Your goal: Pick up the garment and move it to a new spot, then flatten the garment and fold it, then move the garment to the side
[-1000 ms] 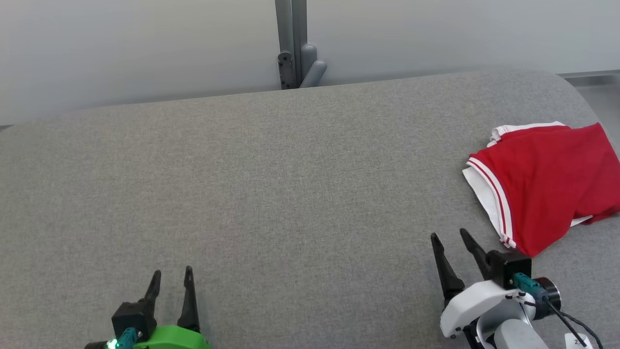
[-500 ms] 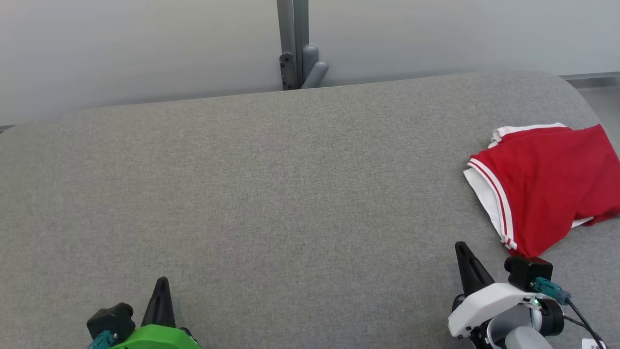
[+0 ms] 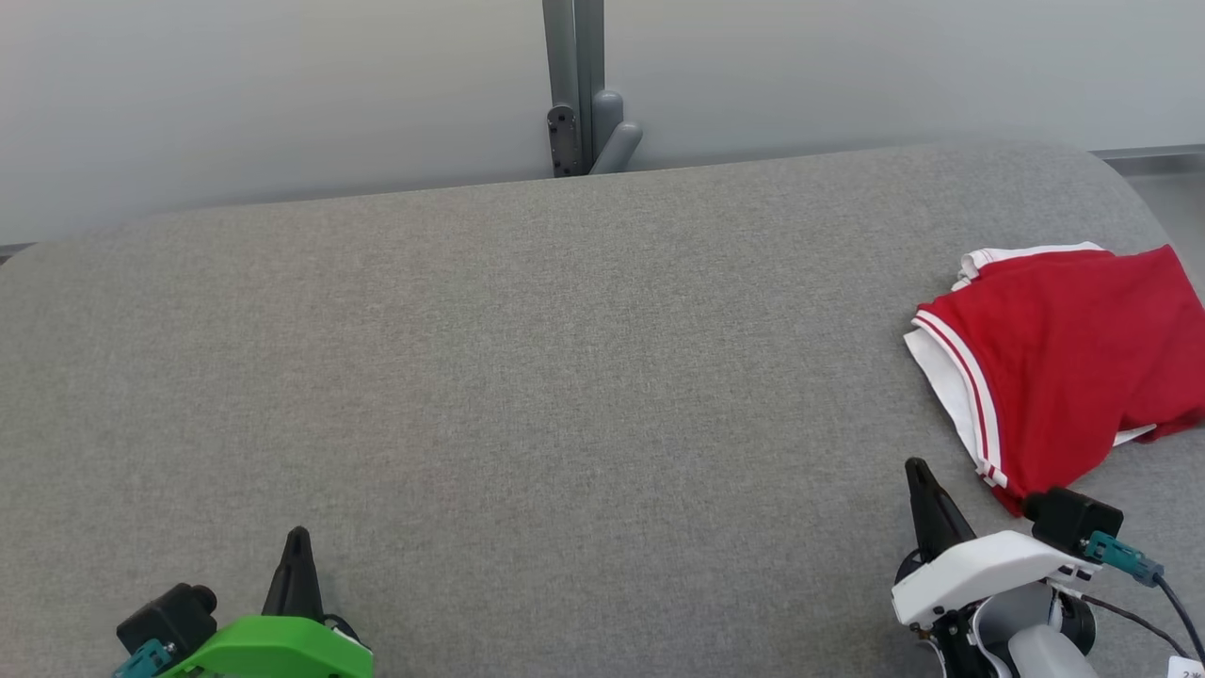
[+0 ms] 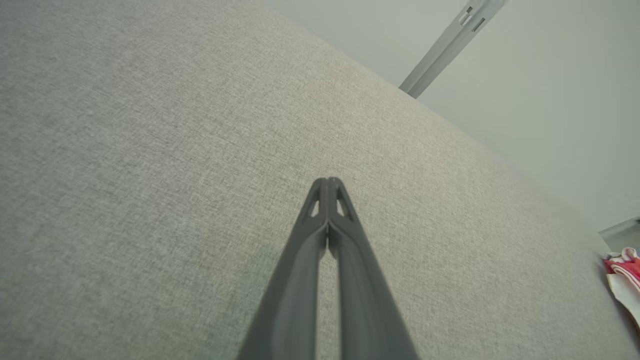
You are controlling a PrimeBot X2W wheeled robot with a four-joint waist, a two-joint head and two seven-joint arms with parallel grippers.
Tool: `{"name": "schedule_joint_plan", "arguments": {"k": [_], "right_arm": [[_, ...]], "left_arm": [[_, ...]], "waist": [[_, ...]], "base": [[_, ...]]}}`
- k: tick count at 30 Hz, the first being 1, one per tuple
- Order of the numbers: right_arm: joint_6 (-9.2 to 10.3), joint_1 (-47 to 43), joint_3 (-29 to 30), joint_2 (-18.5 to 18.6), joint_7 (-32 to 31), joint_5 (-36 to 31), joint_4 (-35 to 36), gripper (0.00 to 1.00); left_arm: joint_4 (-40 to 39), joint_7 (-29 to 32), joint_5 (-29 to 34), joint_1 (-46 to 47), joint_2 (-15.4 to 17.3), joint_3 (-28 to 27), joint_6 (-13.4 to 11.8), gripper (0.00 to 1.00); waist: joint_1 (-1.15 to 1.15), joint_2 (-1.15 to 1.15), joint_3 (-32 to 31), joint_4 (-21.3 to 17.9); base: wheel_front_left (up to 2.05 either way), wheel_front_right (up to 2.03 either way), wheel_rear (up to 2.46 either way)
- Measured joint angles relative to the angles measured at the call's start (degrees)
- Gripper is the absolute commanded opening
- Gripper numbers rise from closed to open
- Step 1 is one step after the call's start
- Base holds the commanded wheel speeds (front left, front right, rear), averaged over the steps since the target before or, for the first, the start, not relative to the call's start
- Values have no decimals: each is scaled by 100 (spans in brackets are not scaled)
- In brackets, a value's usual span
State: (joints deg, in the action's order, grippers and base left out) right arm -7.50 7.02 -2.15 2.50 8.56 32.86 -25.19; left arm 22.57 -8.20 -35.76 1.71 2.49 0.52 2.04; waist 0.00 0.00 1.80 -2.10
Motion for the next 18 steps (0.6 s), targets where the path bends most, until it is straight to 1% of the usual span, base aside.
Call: {"name": "schedule_joint_plan", "arguments": {"k": [16,18], "right_arm": [[0,1,172,1,-321,1346,220,0],[0,1,199,2,-376,1579,257,0]], "left_arm": [[-181,347,-1239,94,1,-187,108,0],[-202,409,-1475,114,2,-221,133,0]], "waist": [[0,0,-25,33],[0,0,-30,39]], "base": [[0,0,0],[0,0,0]]}}
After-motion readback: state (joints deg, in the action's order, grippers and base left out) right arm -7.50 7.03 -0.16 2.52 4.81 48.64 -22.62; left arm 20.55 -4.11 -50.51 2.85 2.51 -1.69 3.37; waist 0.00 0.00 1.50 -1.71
